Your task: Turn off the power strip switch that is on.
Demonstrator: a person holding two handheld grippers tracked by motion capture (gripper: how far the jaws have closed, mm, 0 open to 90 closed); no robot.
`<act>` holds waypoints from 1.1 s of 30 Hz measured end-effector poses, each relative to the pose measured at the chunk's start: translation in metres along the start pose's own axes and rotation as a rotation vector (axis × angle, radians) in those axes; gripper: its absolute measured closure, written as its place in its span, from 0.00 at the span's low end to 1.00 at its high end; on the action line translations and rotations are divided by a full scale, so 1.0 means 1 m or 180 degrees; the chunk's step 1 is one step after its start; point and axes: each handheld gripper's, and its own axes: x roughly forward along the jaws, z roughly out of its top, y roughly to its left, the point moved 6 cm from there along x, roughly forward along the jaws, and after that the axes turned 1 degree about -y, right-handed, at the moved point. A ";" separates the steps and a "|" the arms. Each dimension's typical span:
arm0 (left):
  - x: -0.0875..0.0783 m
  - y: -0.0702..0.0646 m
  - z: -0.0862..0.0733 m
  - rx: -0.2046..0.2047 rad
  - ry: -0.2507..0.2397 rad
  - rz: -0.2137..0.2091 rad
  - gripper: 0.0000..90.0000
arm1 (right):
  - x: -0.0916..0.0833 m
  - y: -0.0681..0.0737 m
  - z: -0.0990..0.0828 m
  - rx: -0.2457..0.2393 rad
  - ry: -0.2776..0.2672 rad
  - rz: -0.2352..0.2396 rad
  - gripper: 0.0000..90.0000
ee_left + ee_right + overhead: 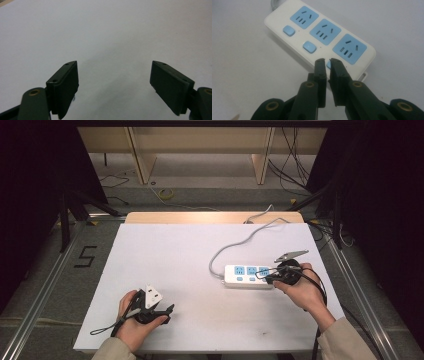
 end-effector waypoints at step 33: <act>0.000 -0.001 -0.001 0.0007 0.0007 -0.0005 0.25 | -0.017 0.002 -0.028 0.0005 -0.0309 0.0094 0.72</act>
